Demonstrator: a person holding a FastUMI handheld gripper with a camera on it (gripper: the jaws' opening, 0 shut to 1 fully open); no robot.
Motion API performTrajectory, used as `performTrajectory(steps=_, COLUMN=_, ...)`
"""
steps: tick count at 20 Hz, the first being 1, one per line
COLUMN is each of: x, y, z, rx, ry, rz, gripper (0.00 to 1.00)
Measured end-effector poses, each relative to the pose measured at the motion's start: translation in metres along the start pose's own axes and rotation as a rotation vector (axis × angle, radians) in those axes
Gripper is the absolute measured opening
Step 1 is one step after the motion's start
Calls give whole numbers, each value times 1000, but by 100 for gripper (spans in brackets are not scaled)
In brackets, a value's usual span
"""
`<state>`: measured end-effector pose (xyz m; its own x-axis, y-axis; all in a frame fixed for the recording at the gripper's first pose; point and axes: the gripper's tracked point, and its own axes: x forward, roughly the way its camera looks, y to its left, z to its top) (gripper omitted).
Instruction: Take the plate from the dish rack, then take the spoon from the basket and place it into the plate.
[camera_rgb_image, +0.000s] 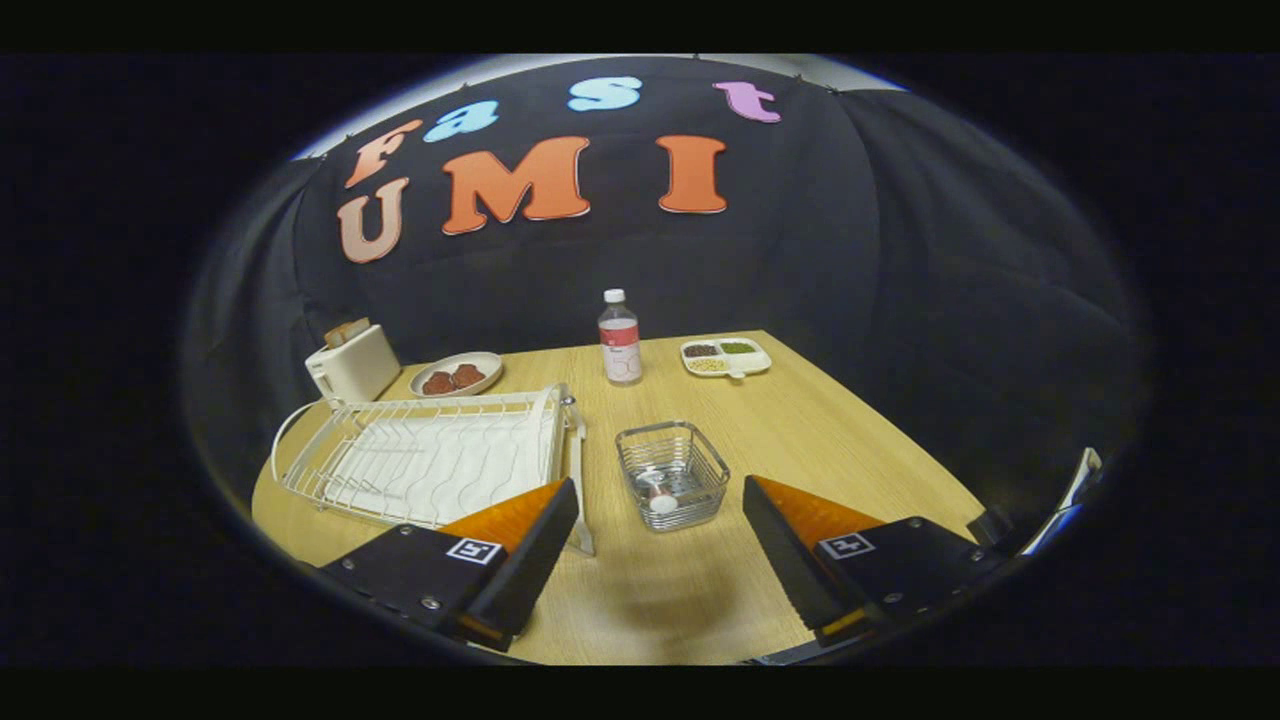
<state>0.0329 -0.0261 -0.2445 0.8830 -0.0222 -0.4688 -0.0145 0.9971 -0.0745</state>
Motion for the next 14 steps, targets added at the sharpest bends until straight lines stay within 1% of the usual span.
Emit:
performTrajectory(steps=3, x=16, y=2, z=-1, rx=9, ry=-10, rz=31, gripper=98)
performTrajectory(steps=5, x=27, y=2, z=-2, rx=-8, ry=-29, rz=41, gripper=89)
performTrajectory(steps=6, x=32, y=2, z=-3, rx=-15, ry=-33, rz=51, gripper=81)
performTrajectory(steps=7, x=36, y=3, z=-6, rx=-21, ry=-29, rz=57, gripper=76)
performTrajectory(steps=8, x=41, y=3, z=-9, rx=-29, ry=-22, rz=61, gripper=65)
performTrajectory(steps=9, x=45, y=3, z=-11, rx=-35, ry=-19, rz=64, gripper=59)
performTrajectory(steps=10, x=48, y=4, z=-12, rx=-40, ry=-19, rz=70, gripper=47)
performTrajectory(steps=11, x=50, y=6, z=-13, rx=-47, ry=-21, rz=74, gripper=42)
performTrajectory(steps=12, x=51, y=5, z=-13, rx=-57, ry=-25, rz=73, gripper=30)
performTrajectory(steps=14, x=51, y=6, z=-9, rx=-63, ry=-39, rz=75, gripper=15)
